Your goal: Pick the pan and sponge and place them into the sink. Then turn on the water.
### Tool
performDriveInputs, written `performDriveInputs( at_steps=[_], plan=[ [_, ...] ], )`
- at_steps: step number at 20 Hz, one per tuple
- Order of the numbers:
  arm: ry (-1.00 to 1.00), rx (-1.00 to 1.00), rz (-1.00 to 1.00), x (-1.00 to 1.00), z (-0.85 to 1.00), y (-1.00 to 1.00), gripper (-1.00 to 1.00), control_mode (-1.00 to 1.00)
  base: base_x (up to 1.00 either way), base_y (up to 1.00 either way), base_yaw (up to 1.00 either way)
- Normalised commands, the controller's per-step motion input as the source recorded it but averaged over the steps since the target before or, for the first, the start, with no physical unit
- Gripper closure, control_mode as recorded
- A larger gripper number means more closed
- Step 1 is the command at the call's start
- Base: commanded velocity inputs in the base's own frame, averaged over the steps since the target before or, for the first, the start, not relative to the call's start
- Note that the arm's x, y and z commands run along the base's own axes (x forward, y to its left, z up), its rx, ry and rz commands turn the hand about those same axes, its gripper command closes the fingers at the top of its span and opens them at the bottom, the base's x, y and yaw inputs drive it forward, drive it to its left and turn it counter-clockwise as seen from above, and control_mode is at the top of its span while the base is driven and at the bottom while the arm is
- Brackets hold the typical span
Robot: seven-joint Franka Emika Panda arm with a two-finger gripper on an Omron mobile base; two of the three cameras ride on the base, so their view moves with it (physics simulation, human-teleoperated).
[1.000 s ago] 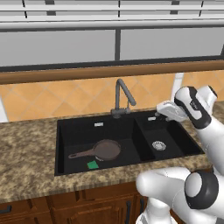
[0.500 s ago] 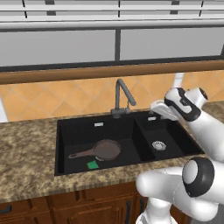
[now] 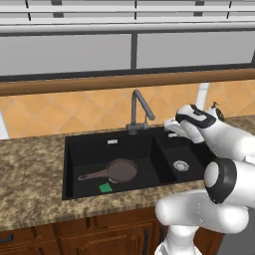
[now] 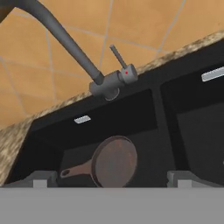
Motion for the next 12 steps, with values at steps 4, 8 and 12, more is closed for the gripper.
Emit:
performDriveInputs(
  at_steps=[4, 8, 12],
  plan=[
    [0.0, 0.0, -0.01, 0.25, -0.16, 0.0, -1.0, -1.0, 0.0, 0.0, 0.0],
    [0.0, 0.0, 0.0, 0.2, -0.19, 0.0, -1.0, -1.0, 0.0, 0.0, 0.0],
    [0.0, 0.0, 0.0, 0.2, -0.14, 0.0, -1.0, -1.0, 0.0, 0.0, 0.0]
  ],
)
